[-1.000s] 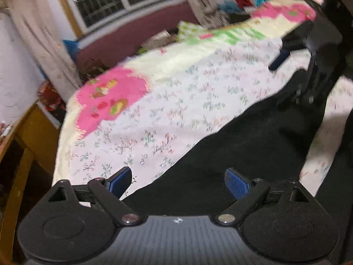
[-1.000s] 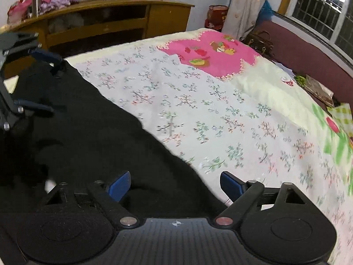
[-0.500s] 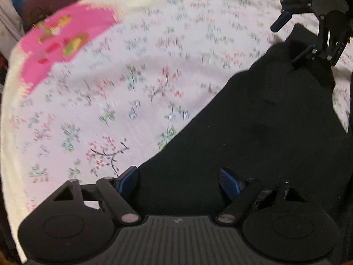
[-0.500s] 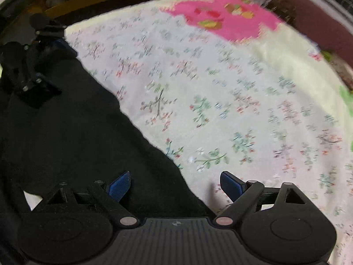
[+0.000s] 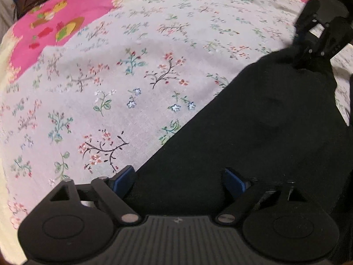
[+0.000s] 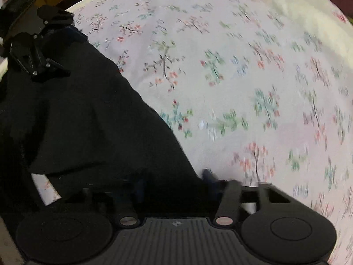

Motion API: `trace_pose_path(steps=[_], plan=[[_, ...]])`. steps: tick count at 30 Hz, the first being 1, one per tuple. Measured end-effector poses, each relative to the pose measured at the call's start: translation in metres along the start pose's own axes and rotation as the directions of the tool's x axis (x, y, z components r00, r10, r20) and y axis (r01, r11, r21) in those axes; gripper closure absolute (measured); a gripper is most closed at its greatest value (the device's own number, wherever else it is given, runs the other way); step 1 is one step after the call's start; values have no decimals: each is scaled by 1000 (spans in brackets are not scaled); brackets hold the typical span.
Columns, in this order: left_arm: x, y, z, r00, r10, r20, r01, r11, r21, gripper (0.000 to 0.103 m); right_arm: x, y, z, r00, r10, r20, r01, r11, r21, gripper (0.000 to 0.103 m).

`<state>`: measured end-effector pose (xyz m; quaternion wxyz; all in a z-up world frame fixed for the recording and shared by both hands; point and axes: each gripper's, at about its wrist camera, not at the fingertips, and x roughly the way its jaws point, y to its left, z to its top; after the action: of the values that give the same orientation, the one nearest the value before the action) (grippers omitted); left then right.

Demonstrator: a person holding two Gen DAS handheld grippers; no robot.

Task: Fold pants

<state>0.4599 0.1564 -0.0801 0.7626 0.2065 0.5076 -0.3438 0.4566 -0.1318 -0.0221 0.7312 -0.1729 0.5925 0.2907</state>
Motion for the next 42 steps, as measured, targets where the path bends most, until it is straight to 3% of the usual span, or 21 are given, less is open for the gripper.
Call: trace_pose_path(steps=[1, 3, 5, 8, 11, 19, 24, 27, 29, 31, 33, 36, 42], plan=[[2, 0, 2, 1000, 2, -8, -2, 1000, -15, 9, 0, -2, -1, 1000, -4, -4, 5, 1000, 24, 92], [0, -2, 5, 1000, 9, -11, -9, 999, -36, 18, 1, -4, 0, 1000, -10, -15, 11, 998, 68, 95], [-9, -3, 4, 1000, 13, -17, -13, 999, -36, 48, -3, 2, 0, 999, -30, -14, 31, 997, 65, 100], [-22, -5, -3, 999, 35, -39, -37, 998, -42, 84, -16, 14, -7, 999, -47, 2, 46, 997, 68, 103], [-32, -16, -12, 996, 54, -67, -55, 998, -15, 88, -31, 29, -18, 999, -39, 30, 37, 997, 67, 103], [-36, -31, -20, 994, 80, -79, -77, 996, 41, 88, -52, 59, -50, 997, -16, 74, 13, 999, 42, 103], [-25, -35, -13, 986, 155, -68, -145, 981, 130, 84, -46, 66, -61, 997, 9, 75, -15, 997, 74, 103], [-24, -26, -13, 987, 149, -64, -138, 979, 152, 69, -37, 66, -59, 997, 1, 76, -7, 997, 77, 103], [-27, -21, -14, 983, 178, -54, -166, 970, 176, 40, -32, 63, -56, 997, 2, 79, -9, 997, 83, 103], [-29, -20, -15, 975, 220, -35, -207, 952, 227, 29, -27, 58, -54, 997, 2, 81, -10, 995, 99, 103], [-30, -21, -17, 973, 228, -19, -214, 935, 282, 27, -24, 54, -54, 997, 10, 78, -19, 994, 111, 103], [-19, -16, -15, 978, 204, -39, -185, 940, 286, 23, -19, 52, -52, 998, 14, 67, -21, 993, 114, 103], [-5, 25, 2, 990, 91, -107, -81, 993, 91, 11, -19, 53, -54, 998, 26, 58, -33, 993, 116, 103]])
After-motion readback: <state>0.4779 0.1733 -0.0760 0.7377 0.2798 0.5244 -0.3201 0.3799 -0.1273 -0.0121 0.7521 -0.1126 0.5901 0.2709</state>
